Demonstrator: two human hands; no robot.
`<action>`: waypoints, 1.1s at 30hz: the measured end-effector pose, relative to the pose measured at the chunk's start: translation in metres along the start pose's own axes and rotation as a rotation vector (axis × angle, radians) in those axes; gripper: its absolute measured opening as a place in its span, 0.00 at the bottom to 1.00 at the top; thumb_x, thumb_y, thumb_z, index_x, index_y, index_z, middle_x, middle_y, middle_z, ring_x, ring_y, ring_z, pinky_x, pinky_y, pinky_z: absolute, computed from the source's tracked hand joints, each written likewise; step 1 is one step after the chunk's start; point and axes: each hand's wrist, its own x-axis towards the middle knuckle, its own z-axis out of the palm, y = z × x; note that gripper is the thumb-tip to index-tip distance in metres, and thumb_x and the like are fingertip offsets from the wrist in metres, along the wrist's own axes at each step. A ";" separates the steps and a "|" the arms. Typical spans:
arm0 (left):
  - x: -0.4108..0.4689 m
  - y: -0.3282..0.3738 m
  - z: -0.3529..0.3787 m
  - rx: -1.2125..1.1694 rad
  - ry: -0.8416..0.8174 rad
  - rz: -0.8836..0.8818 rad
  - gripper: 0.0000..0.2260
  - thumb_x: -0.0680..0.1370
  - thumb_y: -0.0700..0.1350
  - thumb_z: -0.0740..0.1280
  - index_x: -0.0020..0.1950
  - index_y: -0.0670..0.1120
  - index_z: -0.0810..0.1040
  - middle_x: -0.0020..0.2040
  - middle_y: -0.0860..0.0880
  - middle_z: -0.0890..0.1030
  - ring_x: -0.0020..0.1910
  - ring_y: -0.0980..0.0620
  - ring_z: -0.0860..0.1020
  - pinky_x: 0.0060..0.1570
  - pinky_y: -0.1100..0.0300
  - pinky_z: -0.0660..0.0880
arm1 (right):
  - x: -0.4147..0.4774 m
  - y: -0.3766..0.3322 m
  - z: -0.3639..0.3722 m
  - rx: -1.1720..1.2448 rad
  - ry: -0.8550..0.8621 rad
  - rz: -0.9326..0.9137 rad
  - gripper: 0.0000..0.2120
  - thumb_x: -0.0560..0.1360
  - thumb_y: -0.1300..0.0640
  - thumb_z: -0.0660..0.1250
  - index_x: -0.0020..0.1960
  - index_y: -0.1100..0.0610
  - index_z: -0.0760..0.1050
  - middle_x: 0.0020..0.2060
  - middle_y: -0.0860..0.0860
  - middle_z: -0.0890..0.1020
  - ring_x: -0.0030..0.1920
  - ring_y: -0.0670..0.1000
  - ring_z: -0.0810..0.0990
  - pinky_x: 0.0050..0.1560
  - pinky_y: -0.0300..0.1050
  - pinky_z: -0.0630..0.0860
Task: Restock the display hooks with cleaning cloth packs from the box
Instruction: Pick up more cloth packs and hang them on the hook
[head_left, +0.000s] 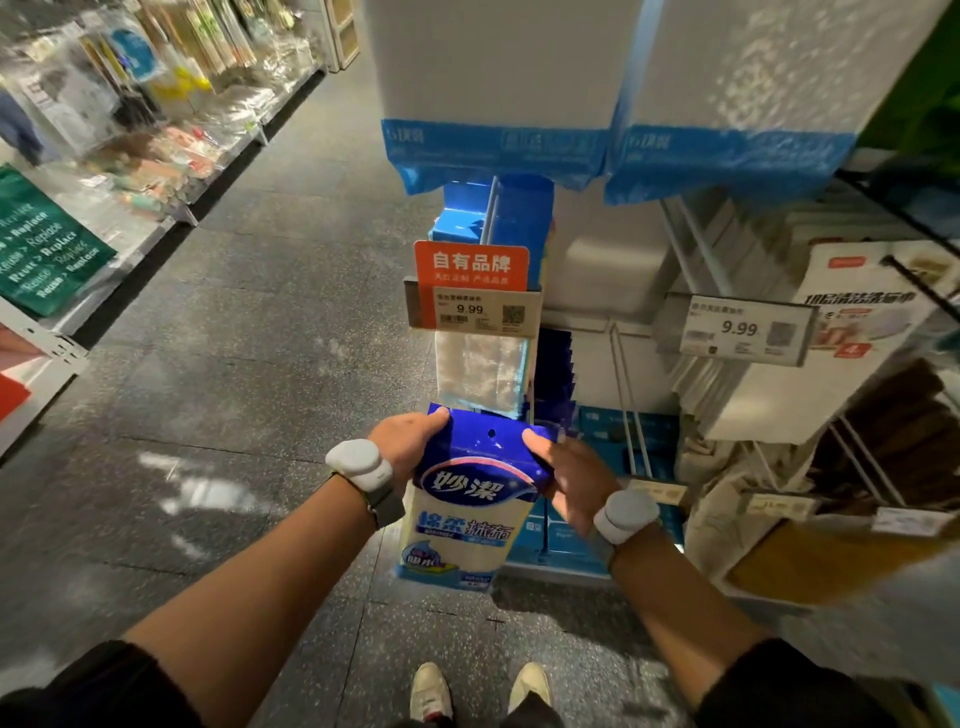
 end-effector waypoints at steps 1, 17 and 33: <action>-0.002 -0.001 0.002 0.036 0.010 -0.001 0.14 0.70 0.56 0.72 0.46 0.47 0.82 0.51 0.40 0.84 0.51 0.41 0.82 0.64 0.40 0.78 | -0.003 0.004 -0.001 -0.018 -0.010 0.010 0.12 0.81 0.58 0.65 0.58 0.65 0.81 0.53 0.64 0.85 0.53 0.63 0.85 0.55 0.55 0.83; -0.012 -0.001 0.000 0.134 -0.063 -0.091 0.09 0.82 0.47 0.67 0.52 0.42 0.82 0.42 0.45 0.82 0.36 0.48 0.78 0.39 0.57 0.75 | 0.020 0.074 -0.073 -0.773 0.268 0.257 0.19 0.83 0.55 0.59 0.33 0.50 0.64 0.35 0.50 0.71 0.36 0.48 0.69 0.50 0.43 0.66; -0.013 0.008 0.022 0.084 0.025 -0.113 0.12 0.83 0.45 0.65 0.59 0.38 0.80 0.44 0.43 0.80 0.33 0.50 0.76 0.37 0.60 0.71 | 0.062 0.042 -0.055 -0.554 0.265 0.281 0.21 0.84 0.52 0.58 0.69 0.66 0.74 0.67 0.64 0.77 0.66 0.62 0.76 0.70 0.54 0.71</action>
